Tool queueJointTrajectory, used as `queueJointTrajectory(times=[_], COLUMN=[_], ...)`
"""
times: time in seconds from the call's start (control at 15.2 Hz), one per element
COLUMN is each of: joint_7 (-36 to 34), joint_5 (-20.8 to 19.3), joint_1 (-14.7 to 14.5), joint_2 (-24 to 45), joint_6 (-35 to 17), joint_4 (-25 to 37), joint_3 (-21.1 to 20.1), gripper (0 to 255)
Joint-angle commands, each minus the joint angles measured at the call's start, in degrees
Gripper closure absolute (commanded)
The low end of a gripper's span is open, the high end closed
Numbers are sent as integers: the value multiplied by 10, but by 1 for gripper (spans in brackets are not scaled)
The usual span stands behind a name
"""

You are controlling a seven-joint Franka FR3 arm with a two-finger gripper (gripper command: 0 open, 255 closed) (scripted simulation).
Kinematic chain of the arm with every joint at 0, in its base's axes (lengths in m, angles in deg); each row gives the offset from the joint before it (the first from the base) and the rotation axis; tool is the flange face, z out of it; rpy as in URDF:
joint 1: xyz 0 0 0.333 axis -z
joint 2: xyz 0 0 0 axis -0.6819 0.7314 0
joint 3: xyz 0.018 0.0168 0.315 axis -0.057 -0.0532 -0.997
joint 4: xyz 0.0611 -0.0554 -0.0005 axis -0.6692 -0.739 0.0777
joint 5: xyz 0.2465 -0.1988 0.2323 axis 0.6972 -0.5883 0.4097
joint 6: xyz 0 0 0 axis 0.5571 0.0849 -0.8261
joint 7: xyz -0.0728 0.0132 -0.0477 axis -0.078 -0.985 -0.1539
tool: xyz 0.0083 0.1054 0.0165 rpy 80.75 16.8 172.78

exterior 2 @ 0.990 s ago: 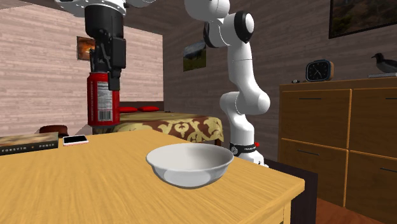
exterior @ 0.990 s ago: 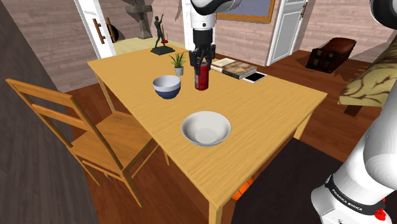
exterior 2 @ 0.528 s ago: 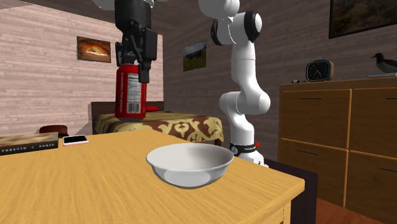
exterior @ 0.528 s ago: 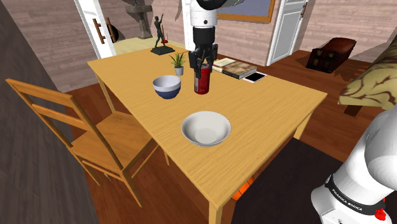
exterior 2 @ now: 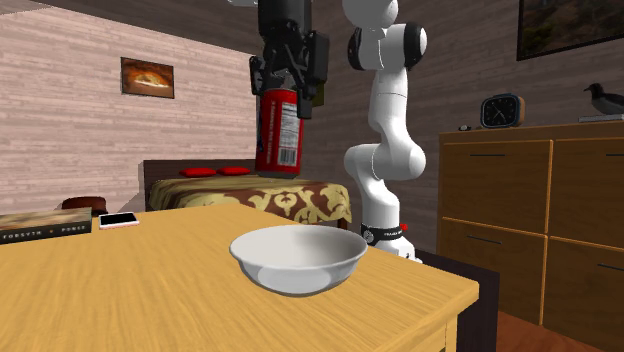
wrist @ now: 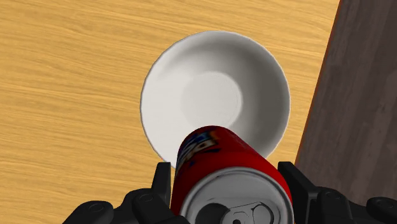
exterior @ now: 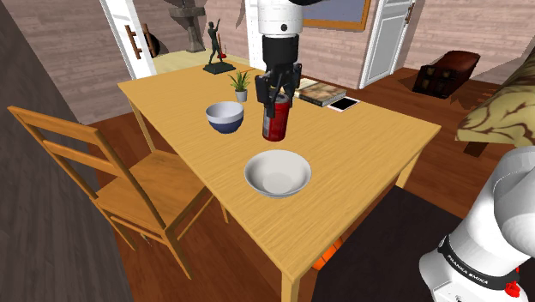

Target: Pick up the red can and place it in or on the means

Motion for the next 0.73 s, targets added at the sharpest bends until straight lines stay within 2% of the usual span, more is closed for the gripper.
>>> queueJointTrajectory(times=[0.0, 0.66], joint_7=[-19, -18], joint_5=[6, 7], joint_1=[-9, -10], joint_2=[-19, -17], joint_6=[8, -69], joint_4=[-9, -85], joint_3=[-11, -13], gripper=[255, 255])
